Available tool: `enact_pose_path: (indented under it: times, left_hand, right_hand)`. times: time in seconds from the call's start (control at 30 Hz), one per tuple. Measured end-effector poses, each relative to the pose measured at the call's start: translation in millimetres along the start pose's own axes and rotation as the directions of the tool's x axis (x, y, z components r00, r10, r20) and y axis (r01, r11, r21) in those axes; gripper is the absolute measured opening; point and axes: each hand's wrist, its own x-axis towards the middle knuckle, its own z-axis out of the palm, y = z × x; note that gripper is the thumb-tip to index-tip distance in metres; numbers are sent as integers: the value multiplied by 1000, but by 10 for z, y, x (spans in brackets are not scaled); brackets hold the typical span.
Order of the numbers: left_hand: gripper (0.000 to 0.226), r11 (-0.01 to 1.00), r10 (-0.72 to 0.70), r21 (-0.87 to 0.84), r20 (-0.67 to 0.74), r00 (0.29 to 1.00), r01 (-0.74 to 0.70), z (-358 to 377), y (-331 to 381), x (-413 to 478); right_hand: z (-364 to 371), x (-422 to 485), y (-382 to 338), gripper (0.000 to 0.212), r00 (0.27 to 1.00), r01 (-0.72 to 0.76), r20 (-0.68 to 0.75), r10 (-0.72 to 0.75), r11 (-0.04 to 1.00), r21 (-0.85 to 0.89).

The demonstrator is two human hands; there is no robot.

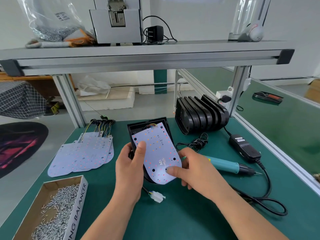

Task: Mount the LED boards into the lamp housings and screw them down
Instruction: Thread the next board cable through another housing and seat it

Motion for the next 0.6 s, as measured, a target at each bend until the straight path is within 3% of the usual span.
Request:
enact_pose_path:
  times: [0.17,0.27,0.37,0.43,0.5,0.57,0.6]
  left_hand:
    - [49,1000,7,29,-112,994,-4,-39,1,47]
    - [49,999,-27,28,-67,997,29,-10,-32,27]
    - [44,999,-26,29,6,1000,26,51,-46,-34]
    - [44,1000,-27,18,58,998,26,54,-70,-47]
    - [41,999,-39,0,96,995,39,41,-76,-55]
    - [39,999,-42,-1,100,994,42,27,-56,-57]
    - [39,999,-44,-7,100,994,45,22,-41,-55]
  right_hand:
    - [-3,30,-1,14,995,34,-104,-5,959,280]
    - [8,21,-23,13,998,33,-70,-3,899,437]
    - [57,15,-42,13,994,4,-97,43,895,446]
    - [68,17,-66,23,985,-25,-155,80,944,328]
    - [29,0,-99,36,979,-40,-202,35,999,-25]
    - [-1,-23,-94,51,971,-21,-224,-81,909,-416]
    - [-13,-29,-87,56,964,-10,-233,-129,856,-517]
